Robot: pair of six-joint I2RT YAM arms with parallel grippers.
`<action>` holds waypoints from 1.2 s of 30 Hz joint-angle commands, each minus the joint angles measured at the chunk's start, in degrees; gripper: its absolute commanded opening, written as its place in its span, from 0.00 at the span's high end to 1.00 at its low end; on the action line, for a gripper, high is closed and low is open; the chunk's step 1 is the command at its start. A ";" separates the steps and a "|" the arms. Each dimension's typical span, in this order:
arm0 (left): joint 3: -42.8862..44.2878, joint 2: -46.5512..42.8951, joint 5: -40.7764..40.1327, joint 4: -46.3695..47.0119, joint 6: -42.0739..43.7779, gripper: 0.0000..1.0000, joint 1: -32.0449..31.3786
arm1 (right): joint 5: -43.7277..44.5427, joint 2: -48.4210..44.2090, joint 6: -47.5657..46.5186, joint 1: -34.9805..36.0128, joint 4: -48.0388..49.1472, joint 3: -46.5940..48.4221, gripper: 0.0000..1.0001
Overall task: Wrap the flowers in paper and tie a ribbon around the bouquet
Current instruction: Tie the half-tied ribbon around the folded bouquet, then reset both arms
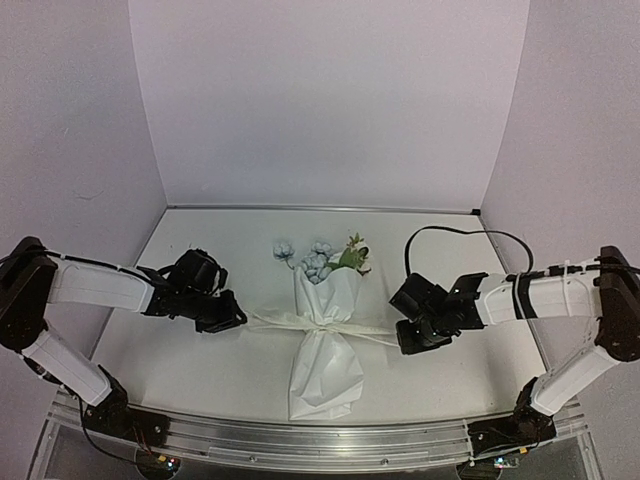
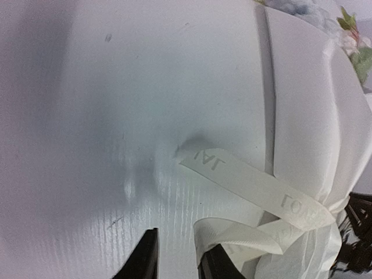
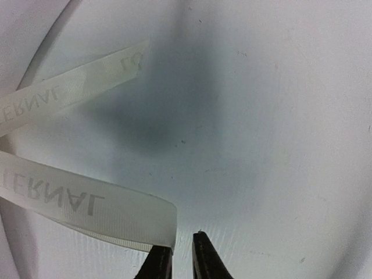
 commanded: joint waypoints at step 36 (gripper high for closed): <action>20.41 -25.41 -17.13 -14.83 11.81 0.00 1.33 | 22.12 -41.93 -4.68 0.15 -15.92 -4.69 0.02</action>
